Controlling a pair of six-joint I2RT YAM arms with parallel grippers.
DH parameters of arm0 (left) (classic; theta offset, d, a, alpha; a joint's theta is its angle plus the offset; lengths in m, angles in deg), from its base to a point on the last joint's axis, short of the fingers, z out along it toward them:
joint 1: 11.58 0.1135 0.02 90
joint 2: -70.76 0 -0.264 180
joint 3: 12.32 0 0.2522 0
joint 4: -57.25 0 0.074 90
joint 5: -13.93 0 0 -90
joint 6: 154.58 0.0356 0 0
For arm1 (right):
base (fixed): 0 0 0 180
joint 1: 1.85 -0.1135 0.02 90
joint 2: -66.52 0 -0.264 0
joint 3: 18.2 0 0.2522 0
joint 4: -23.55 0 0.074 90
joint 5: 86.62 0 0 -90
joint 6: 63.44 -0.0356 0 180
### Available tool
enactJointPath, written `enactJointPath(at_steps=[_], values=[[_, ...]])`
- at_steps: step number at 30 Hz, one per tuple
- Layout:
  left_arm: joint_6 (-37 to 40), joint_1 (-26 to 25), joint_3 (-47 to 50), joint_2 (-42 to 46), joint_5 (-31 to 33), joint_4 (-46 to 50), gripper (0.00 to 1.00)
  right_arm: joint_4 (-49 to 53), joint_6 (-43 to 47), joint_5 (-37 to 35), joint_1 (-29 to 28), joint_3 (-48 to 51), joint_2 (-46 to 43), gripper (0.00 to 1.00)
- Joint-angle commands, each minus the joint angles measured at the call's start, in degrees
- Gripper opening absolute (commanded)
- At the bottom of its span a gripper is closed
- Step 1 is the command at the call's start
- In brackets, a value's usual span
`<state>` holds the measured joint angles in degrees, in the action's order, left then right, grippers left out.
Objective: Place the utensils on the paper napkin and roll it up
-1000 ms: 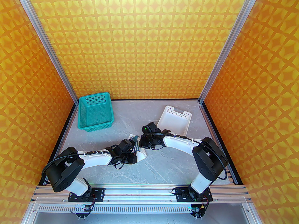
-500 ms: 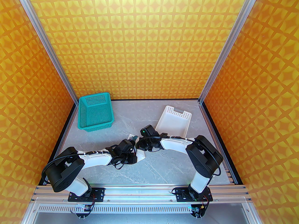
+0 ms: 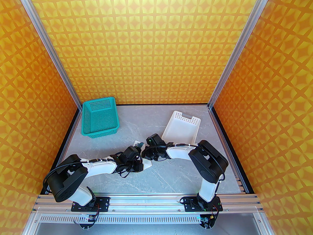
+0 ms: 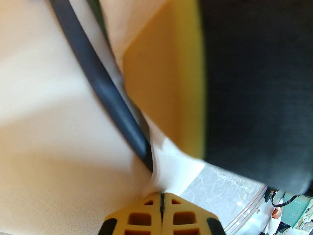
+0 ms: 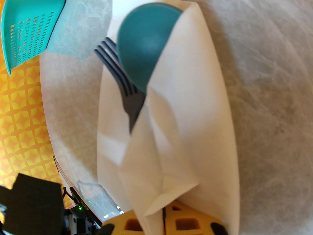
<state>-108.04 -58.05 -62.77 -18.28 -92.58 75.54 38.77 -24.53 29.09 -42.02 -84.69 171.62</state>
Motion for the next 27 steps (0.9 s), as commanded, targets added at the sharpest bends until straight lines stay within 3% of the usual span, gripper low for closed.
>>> enactJointPath(at_steps=[1, 8, 13, 19, 27], values=[[-0.75, 0.51, 0.81, 1.88, 1.31, 1.30, 0.03, -2.60, -1.25, 0.92, -0.44, 1.10, 1.80, 0.10], [-0.96, 3.23, 2.78, 7.44, 1.47, 2.96, 0.08, -3.52, -1.16, 0.91, -0.44, 1.94, 2.81, 0.20], [-1.26, 8.36, 6.03, 15.32, 0.30, 4.12, 0.13, -3.91, -1.03, 1.29, -0.44, 2.23, 3.39, 0.27], [-5.22, 18.95, 12.50, 21.44, -7.45, -3.44, 0.19, -4.00, -0.67, 1.32, -0.44, 2.49, 3.35, 0.37], [-9.67, 22.40, 14.46, 20.47, -11.82, -11.89, 0.26, -4.11, -0.35, 1.49, -0.44, 2.94, 3.11, 0.49]])
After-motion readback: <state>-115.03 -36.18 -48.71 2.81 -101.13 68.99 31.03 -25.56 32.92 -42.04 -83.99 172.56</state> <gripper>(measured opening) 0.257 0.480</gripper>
